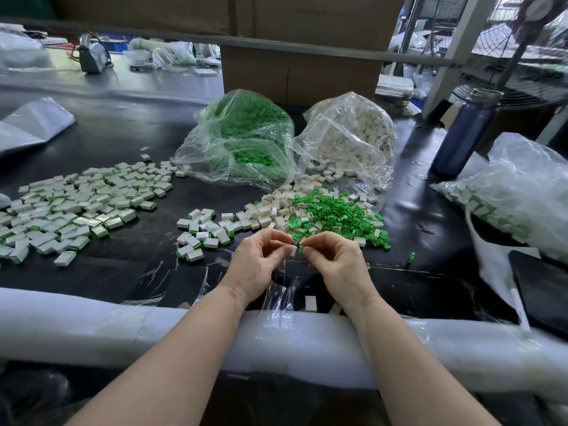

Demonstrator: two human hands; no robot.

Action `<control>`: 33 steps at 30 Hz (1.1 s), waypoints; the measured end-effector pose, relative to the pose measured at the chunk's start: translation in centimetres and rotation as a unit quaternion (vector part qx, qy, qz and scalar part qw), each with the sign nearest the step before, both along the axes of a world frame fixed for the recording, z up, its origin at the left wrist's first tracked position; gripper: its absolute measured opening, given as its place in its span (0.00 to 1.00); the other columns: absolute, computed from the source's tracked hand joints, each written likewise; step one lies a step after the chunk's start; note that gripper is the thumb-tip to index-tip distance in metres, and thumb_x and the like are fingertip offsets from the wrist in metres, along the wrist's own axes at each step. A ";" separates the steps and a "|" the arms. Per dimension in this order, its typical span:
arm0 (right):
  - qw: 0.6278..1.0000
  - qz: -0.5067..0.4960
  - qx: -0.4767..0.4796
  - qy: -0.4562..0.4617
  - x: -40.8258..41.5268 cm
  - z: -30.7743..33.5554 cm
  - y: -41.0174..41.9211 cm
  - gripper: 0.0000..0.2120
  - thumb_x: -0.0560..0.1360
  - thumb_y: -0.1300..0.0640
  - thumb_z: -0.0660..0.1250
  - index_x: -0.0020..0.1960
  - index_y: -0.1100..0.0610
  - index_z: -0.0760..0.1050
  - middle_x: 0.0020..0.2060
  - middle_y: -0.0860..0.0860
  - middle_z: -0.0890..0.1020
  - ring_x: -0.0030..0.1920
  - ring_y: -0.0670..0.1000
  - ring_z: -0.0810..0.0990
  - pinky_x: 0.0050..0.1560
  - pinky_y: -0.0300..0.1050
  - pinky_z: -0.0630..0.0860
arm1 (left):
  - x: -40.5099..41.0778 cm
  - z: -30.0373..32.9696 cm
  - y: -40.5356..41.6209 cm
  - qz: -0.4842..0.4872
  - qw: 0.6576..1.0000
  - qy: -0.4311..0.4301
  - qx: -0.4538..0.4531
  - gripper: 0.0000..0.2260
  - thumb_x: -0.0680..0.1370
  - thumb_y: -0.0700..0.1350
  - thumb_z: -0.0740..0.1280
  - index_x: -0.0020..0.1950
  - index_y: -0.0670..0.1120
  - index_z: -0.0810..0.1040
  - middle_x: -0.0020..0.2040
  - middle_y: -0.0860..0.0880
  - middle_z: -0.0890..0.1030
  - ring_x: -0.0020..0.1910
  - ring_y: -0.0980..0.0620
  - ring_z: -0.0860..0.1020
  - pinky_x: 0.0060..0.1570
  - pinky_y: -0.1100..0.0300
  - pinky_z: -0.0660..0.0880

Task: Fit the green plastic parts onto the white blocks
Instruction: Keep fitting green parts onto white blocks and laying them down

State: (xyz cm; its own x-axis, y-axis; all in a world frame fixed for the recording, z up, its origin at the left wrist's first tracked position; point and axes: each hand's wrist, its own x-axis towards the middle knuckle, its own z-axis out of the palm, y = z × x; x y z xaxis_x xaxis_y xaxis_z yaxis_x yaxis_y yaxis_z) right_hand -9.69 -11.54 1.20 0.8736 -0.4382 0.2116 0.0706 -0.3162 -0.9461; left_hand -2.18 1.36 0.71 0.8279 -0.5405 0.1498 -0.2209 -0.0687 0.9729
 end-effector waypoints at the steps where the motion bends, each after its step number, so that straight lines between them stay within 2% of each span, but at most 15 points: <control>1: 1.000 0.003 0.004 0.001 0.0 0.0 0.0 0.05 0.73 0.67 0.68 0.43 0.58 0.79 0.40 0.56 0.83 0.44 0.56 0.81 0.48 0.46 0.79 | 0.0 0.0 0.0 -0.002 1.000 0.003 0.000 0.05 0.75 0.38 0.68 0.44 0.48 0.78 0.36 0.50 0.78 0.35 0.57 0.75 0.40 0.67 0.75; 6: 1.000 0.012 0.012 0.006 0.0 0.1 0.1 0.05 0.73 0.67 0.68 0.43 0.59 0.79 0.38 0.55 0.82 0.42 0.52 0.81 0.45 0.41 0.79 | 0.0 0.0 -0.1 -0.022 1.000 0.007 0.010 0.03 0.76 0.38 0.66 0.46 0.46 0.76 0.38 0.50 0.79 0.36 0.58 0.75 0.41 0.68 0.73; 14: 1.000 -0.001 0.014 0.007 0.0 -0.1 0.0 0.07 0.72 0.65 0.70 0.40 0.53 0.78 0.35 0.51 0.82 0.38 0.48 0.80 0.41 0.40 0.79 | -0.1 0.3 0.0 -0.030 0.999 0.020 -0.014 0.04 0.76 0.37 0.66 0.48 0.45 0.76 0.37 0.51 0.79 0.31 0.65 0.75 0.37 0.70 0.74; 19: 1.000 -0.012 0.008 0.001 0.1 0.0 0.0 0.08 0.72 0.64 0.71 0.39 0.52 0.78 0.34 0.50 0.82 0.36 0.45 0.79 0.40 0.36 0.78 | -0.1 0.4 0.0 -0.033 0.999 0.023 -0.009 0.04 0.76 0.37 0.65 0.45 0.45 0.77 0.35 0.53 0.80 0.30 0.63 0.76 0.34 0.69 0.74; 23: 1.000 -0.005 0.011 -0.004 -0.1 0.1 0.1 0.07 0.72 0.66 0.70 0.39 0.55 0.78 0.34 0.50 0.82 0.35 0.45 0.79 0.38 0.35 0.77 | -0.1 0.1 0.0 -0.036 0.999 0.009 0.032 0.02 0.77 0.40 0.66 0.45 0.47 0.76 0.34 0.51 0.78 0.34 0.56 0.74 0.40 0.61 0.74; 26: 1.000 0.004 0.020 -0.011 -0.1 0.2 0.1 0.08 0.72 0.67 0.69 0.40 0.55 0.78 0.34 0.50 0.81 0.36 0.44 0.80 0.38 0.34 0.77 | -0.1 0.1 -0.1 -0.038 0.999 0.007 0.035 0.03 0.77 0.40 0.65 0.45 0.47 0.76 0.34 0.52 0.77 0.34 0.56 0.73 0.39 0.65 0.73; 33: 1.000 0.014 -0.005 0.007 0.1 -0.1 0.2 0.07 0.72 0.67 0.70 0.40 0.56 0.78 0.35 0.52 0.81 0.37 0.48 0.78 0.43 0.43 0.77 | -0.1 0.2 0.0 -0.028 0.999 0.015 0.017 0.03 0.77 0.38 0.65 0.45 0.46 0.75 0.32 0.53 0.76 0.31 0.58 0.72 0.36 0.69 0.72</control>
State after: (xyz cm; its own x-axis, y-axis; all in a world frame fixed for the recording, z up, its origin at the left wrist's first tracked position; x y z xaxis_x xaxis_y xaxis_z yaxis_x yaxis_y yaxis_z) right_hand -9.62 -11.34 1.15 0.8884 -0.4116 0.2036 0.0661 -0.3242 -0.9437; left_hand -2.27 1.31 0.91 0.8002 -0.5904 0.1054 -0.1956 -0.0907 0.9765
